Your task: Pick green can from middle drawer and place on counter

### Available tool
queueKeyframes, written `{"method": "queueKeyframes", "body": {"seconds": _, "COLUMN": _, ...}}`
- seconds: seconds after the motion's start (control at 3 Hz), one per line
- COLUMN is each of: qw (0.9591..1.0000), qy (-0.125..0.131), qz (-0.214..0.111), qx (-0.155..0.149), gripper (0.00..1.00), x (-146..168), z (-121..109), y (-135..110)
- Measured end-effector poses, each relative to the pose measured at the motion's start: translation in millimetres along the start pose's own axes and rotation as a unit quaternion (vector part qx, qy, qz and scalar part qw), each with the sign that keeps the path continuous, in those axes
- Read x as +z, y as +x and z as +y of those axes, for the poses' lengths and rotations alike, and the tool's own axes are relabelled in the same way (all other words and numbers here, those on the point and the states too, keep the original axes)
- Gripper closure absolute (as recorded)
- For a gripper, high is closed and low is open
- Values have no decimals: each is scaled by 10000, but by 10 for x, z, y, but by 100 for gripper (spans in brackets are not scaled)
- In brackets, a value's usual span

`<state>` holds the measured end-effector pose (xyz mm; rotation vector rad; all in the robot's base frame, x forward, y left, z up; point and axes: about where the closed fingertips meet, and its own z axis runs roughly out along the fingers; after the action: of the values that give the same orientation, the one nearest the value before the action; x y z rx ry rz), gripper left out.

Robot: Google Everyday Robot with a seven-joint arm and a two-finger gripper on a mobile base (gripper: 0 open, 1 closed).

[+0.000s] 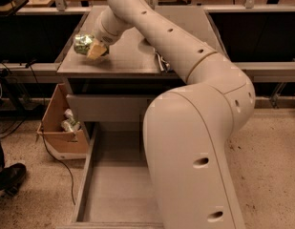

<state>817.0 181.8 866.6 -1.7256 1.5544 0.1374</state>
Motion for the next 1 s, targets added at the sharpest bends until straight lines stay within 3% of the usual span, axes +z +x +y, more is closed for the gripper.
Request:
{"method": "queueKeyframes", "body": {"seconds": 0.33, "qw": 10000, "qy": -60, "qz": 1, "qx": 58, "gripper": 10, "x": 79, "z": 6, "y": 3}}
{"method": "queueKeyframes", "body": {"seconds": 0.67, "qw": 9999, "qy": -113, "qz": 42, "qx": 62, "gripper": 0, "x": 119, "z": 7, "y": -2}}
{"method": "queueKeyframes", "body": {"seconds": 1.0, "qw": 9996, "qy": -264, "qz": -35, "qx": 1, "gripper": 0, "x": 19, "z": 24, "y": -77}}
